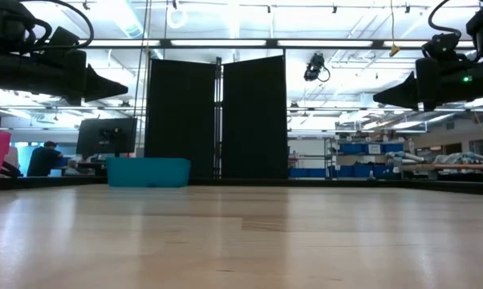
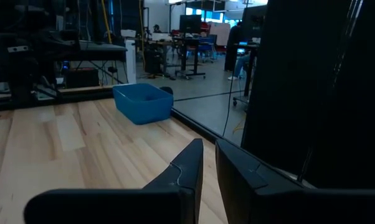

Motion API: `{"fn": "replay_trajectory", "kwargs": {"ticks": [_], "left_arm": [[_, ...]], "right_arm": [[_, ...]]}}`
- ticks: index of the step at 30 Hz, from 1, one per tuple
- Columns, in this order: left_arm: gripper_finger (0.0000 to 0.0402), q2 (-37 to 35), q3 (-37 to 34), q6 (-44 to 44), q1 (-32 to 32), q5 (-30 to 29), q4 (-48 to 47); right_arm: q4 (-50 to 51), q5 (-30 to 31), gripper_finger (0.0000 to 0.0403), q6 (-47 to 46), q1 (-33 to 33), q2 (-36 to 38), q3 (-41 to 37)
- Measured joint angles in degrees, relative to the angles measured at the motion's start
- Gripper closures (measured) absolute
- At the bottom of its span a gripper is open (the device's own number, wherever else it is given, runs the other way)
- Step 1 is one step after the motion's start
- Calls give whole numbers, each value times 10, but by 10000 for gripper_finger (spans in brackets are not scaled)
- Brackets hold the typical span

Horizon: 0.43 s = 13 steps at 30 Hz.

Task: Sort batteries
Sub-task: Return to Home Position

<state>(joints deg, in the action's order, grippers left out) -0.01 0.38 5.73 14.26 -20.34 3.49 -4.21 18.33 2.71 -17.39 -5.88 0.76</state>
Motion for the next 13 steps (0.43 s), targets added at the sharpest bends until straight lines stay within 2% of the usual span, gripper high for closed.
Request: {"fn": "replay_trajectory", "kwargs": {"ticks": [13], "left_arm": [[386, 0, 0, 0, 0, 0, 0]], "right_arm": [[0, 0, 346, 0, 0, 0, 0]]}}
